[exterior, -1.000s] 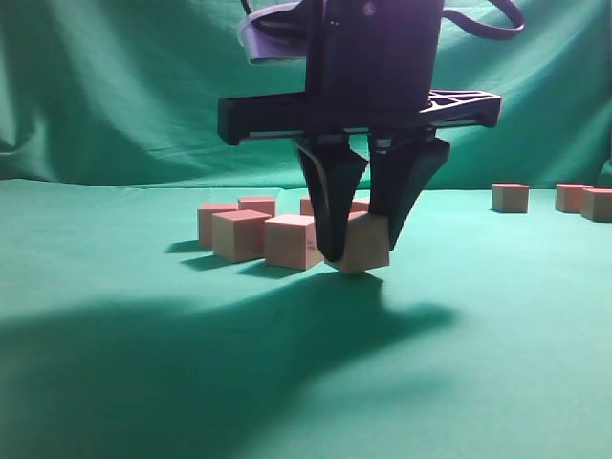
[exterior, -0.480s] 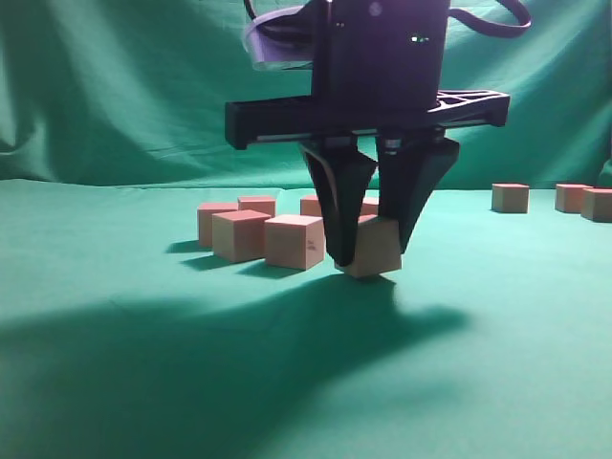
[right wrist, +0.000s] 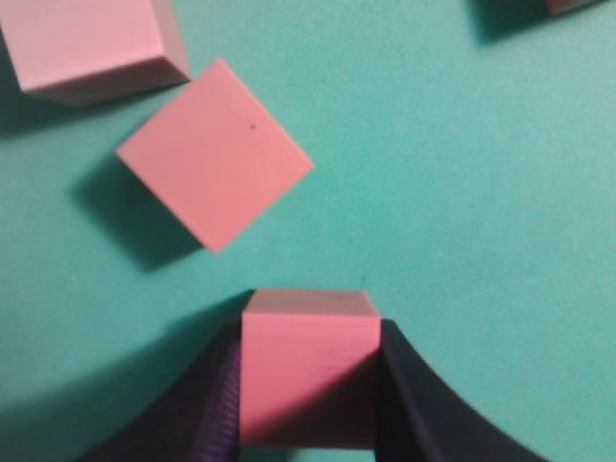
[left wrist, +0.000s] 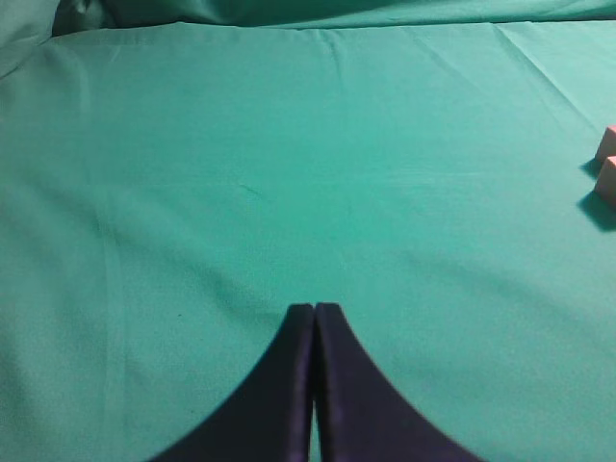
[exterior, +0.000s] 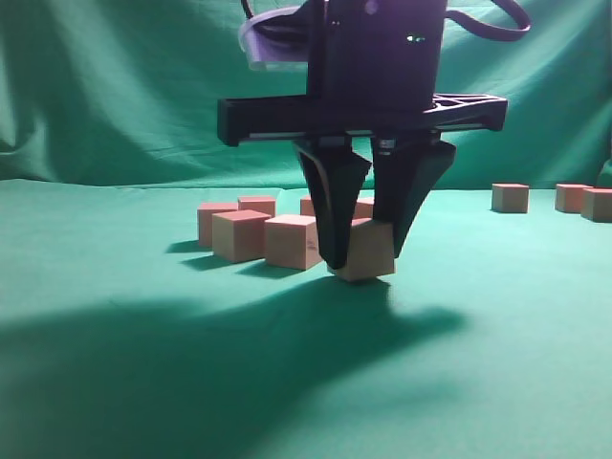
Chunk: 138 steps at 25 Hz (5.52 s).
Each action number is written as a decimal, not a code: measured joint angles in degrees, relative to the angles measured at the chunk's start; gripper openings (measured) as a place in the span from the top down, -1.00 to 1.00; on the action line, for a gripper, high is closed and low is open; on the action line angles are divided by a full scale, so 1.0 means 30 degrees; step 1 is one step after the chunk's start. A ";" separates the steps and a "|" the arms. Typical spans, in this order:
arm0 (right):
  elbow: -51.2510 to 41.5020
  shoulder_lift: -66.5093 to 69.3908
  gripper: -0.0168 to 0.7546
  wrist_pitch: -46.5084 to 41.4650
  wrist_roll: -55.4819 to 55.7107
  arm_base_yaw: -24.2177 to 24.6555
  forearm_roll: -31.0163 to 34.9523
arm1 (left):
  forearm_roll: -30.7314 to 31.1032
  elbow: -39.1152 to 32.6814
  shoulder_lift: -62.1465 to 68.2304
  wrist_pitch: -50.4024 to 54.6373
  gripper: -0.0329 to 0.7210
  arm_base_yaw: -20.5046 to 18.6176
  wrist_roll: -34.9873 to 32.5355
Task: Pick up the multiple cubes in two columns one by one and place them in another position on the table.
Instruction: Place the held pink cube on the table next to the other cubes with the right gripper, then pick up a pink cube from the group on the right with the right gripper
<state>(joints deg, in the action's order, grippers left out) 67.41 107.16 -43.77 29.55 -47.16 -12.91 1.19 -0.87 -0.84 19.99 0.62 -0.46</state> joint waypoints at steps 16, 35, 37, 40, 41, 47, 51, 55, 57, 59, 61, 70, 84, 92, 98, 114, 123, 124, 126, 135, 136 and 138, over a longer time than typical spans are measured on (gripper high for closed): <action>0.0000 0.0000 0.26 0.0161 -0.0041 0.0000 0.0040 | 0.0000 0.0000 0.0000 0.0000 0.91 0.0000 0.0000; 0.0000 0.0000 0.26 0.0099 -0.0041 0.0000 0.0040 | 0.0000 0.0000 0.0000 0.0000 0.91 0.0000 0.0000; 0.0000 0.0000 0.26 0.0099 -0.0041 0.0000 0.0040 | 0.0000 0.0000 0.0000 0.0000 0.91 0.0000 0.0000; 0.0000 0.0000 0.26 0.0099 -0.0041 0.0000 0.0040 | 0.0000 0.0000 0.0000 0.0000 0.91 0.0000 0.0000; 0.0000 0.0000 0.15 0.0087 -0.0041 0.0000 0.0040 | 0.0000 0.0000 0.0000 0.0000 0.91 0.0000 0.0000; 0.0000 0.0000 0.13 0.0053 -0.0041 0.0000 0.0040 | 0.0000 0.0000 0.0000 0.0000 0.91 0.0000 0.0000; 0.0000 0.0000 -0.04 0.0053 -0.0041 0.0000 0.0040 | 0.0000 0.0000 0.0000 0.0000 0.91 0.0000 0.0000; 0.0000 0.0000 -0.56 0.0053 -0.0041 0.0000 0.0040 | 0.0000 0.0000 0.0000 0.0000 0.91 0.0000 0.0000; 0.0000 0.0000 -0.73 0.0053 -0.0041 0.0000 0.0040 | 0.0000 0.0000 0.0000 0.0000 0.91 0.0000 0.0000; 0.0000 0.0000 -0.71 0.0053 -0.0041 0.0000 0.0040 | 0.0000 0.0000 0.0000 0.0000 0.91 0.0000 0.0000; 0.0047 -0.0286 -0.78 -0.0107 -0.0077 0.0000 0.0040 | 0.0000 0.0000 0.0000 0.0000 0.91 0.0000 0.0000; 0.3947 -0.3487 -0.78 -0.4672 -0.1438 0.0000 -0.1355 | 0.0000 0.0000 0.0000 0.0000 0.91 0.0000 0.0000; 0.5157 -0.5876 -0.66 -0.8857 -0.2177 0.6205 -0.5630 | 0.0000 0.0000 0.0000 0.0000 0.91 0.0000 0.0000; 0.5157 -0.4644 -0.66 -0.5547 -0.3761 1.3695 -0.1396 | 0.0000 0.0000 0.0000 0.0000 0.91 0.0000 0.0000; 0.5157 -0.2017 -0.66 -0.2653 -0.5831 1.5720 0.0485 | 0.0000 0.0000 0.0000 0.0000 0.91 0.0000 0.0000; 1.0091 0.5491 -0.43 -0.0638 -0.6889 1.5731 0.1565 | 0.0000 0.0000 0.0000 0.0000 0.91 0.0000 0.0000; 1.0834 0.6911 -0.43 -0.1211 -0.8471 1.5731 0.3502 | 0.0000 0.0000 0.0000 0.0000 0.91 0.0000 0.0000; 1.0834 0.6911 -0.43 -0.1283 -0.8503 1.5731 0.3459 | 0.0000 0.0000 0.0000 0.0000 0.91 0.0000 0.0000; 1.0903 0.6950 -0.19 -0.1360 -0.8519 1.5731 0.3401 | 0.0000 0.0000 0.0000 0.0000 0.91 0.0000 0.0000; 1.0981 0.6628 0.29 -0.3148 -0.8549 1.5731 0.3424 | 0.0000 0.0000 0.0000 0.0000 0.91 0.0000 0.0000; 1.0981 0.6492 0.29 -0.3427 -0.8563 1.5731 0.3463 | 0.0000 0.0000 0.0000 0.0000 0.91 0.0000 0.0000; 1.0981 0.5931 0.29 -0.4127 -0.8563 1.5731 0.3669 | 0.0000 0.0000 0.0000 0.0000 0.91 0.0000 0.0000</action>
<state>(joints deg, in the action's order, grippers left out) 100.35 124.95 -56.16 3.87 0.03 -1.90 1.19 -0.87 -0.84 19.99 0.62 -0.46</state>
